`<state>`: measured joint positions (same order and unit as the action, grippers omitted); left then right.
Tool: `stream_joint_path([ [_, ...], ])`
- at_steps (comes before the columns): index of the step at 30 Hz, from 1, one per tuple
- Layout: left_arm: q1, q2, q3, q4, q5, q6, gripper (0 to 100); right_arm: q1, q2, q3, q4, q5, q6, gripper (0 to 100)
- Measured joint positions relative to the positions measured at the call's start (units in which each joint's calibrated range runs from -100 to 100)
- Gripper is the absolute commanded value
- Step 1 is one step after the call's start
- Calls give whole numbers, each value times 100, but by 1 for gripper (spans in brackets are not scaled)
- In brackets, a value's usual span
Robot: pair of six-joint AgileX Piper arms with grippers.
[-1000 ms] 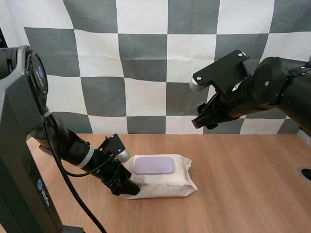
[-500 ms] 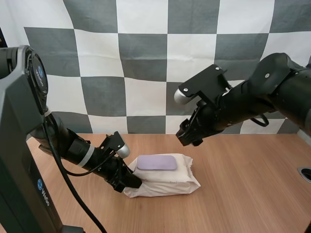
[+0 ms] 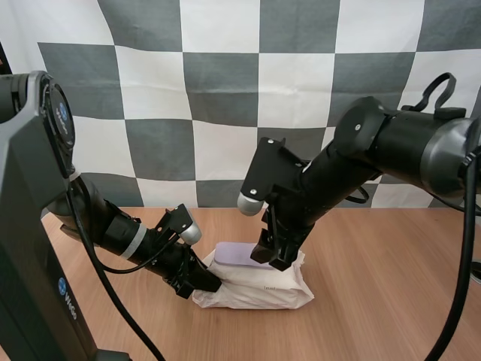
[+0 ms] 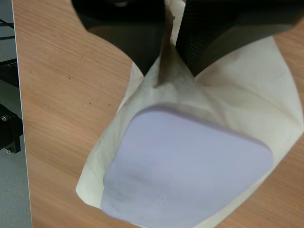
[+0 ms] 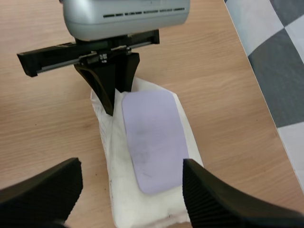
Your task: Open the wet wipes lid
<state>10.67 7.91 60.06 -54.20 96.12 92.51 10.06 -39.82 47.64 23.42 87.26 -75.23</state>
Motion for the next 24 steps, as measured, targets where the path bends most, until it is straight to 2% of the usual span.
stream_joint_path([
  [7,0,0,0,-47,-18,0,0,533,470,447,-827,-983,480,100],
  [15,0,0,0,-47,1,0,0,562,638,567,-1005,-2084,469,100],
  [19,0,0,0,-47,19,0,0,562,682,567,-1050,-2237,459,100],
  [24,0,0,0,-34,38,0,0,562,1214,567,-1050,-2569,447,100],
])
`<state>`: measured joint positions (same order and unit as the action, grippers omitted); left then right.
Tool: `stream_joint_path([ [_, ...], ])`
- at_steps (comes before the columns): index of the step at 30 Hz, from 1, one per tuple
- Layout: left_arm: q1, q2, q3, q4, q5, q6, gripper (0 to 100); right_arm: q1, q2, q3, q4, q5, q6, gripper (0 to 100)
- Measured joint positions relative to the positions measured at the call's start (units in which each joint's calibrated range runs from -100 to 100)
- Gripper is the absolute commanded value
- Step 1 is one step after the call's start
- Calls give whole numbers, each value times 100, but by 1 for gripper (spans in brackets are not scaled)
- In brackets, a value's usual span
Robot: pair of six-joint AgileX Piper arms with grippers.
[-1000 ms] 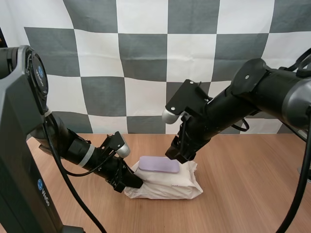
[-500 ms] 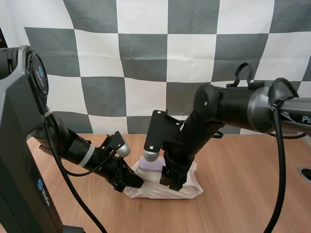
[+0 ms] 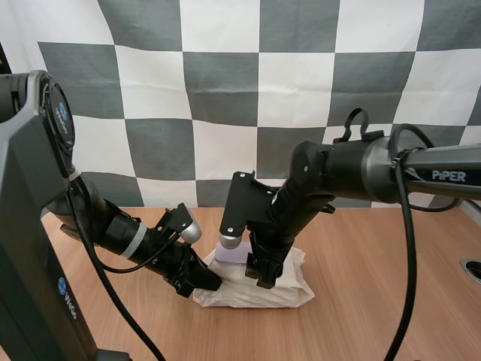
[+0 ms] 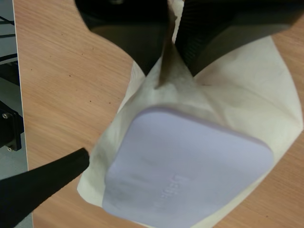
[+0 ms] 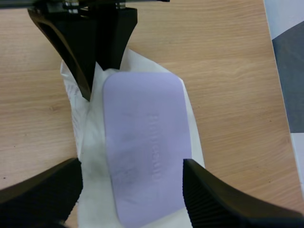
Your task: Open the wet wipes lid
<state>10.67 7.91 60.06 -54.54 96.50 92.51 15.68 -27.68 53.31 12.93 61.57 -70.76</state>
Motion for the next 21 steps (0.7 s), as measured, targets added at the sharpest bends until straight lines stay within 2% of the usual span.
stream_joint_path([
  [10,0,0,0,63,-117,0,0,5,187,0,-31,-478,0,100],
  [14,0,0,0,63,-161,0,0,25,187,0,-53,-626,0,71],
  [16,0,0,0,63,-178,0,0,65,187,0,-53,-608,0,61],
  [18,0,0,0,63,-203,0,0,99,187,0,-11,-603,10,54],
  [21,0,0,0,110,-201,0,0,134,187,0,0,-603,19,54],
])
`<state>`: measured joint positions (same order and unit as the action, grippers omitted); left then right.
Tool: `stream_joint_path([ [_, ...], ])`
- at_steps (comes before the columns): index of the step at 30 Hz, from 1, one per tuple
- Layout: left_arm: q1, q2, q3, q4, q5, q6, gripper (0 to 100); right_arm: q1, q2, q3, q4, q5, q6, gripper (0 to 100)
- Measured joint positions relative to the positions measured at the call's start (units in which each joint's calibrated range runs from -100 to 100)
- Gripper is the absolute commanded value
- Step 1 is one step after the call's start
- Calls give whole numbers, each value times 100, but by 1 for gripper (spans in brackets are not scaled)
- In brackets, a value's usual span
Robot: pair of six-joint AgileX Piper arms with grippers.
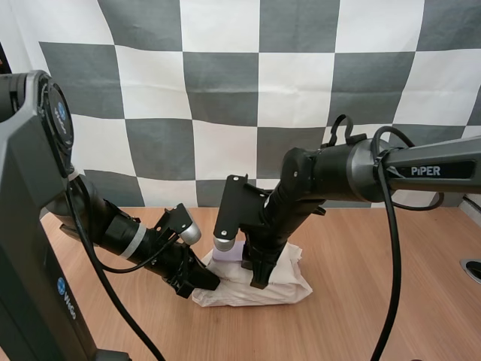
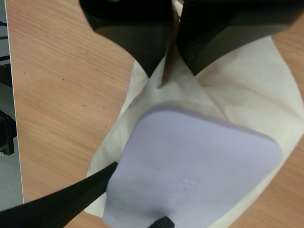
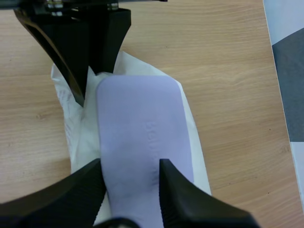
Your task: Open the wet wipes lid
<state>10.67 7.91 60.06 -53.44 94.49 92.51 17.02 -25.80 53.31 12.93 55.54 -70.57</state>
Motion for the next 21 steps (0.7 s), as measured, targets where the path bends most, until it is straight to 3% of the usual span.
stream_joint_path([
  [3,0,0,0,41,0,0,0,6,0,0,29,0,0,48],
  [7,0,0,0,74,0,0,0,6,0,0,29,173,11,32],
  [17,0,8,0,87,16,0,0,6,-25,0,43,567,118,30],
  [21,0,8,0,87,16,0,0,6,-25,0,43,606,118,17],
])
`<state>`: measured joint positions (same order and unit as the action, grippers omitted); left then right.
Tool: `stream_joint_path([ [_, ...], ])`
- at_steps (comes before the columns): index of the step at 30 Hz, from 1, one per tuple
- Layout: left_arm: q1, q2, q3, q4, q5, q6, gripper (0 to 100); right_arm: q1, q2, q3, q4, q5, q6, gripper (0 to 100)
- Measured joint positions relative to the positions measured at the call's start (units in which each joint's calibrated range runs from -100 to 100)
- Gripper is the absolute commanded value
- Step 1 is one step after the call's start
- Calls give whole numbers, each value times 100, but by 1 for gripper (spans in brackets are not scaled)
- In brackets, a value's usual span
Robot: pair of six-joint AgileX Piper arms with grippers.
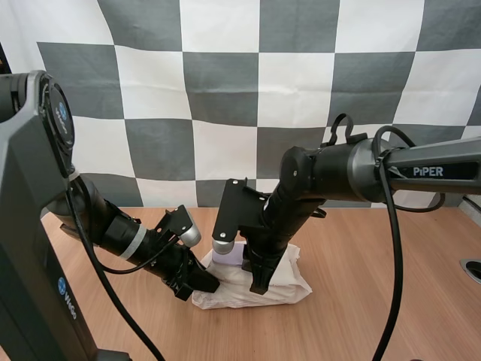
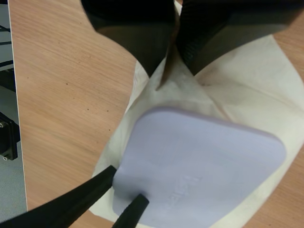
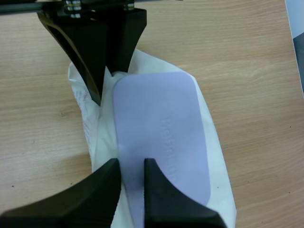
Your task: Open the wet wipes lid
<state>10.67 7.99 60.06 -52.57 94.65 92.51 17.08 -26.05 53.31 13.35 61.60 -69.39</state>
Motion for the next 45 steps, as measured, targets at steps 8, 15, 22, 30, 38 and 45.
stream_joint_path([
  [8,0,8,0,0,0,0,0,0,0,-30,0,73,0,0],
  [15,0,8,0,96,0,0,0,0,0,-496,180,22,9,0],
  [22,0,8,0,129,21,0,0,0,0,-849,169,155,9,0],
  [30,0,8,0,118,21,0,0,0,0,-849,89,757,9,10],
  [38,0,8,0,118,21,0,0,0,0,-728,-7,1383,0,90],
  [45,0,8,0,106,21,0,0,0,0,-449,12,494,-14,75],
])
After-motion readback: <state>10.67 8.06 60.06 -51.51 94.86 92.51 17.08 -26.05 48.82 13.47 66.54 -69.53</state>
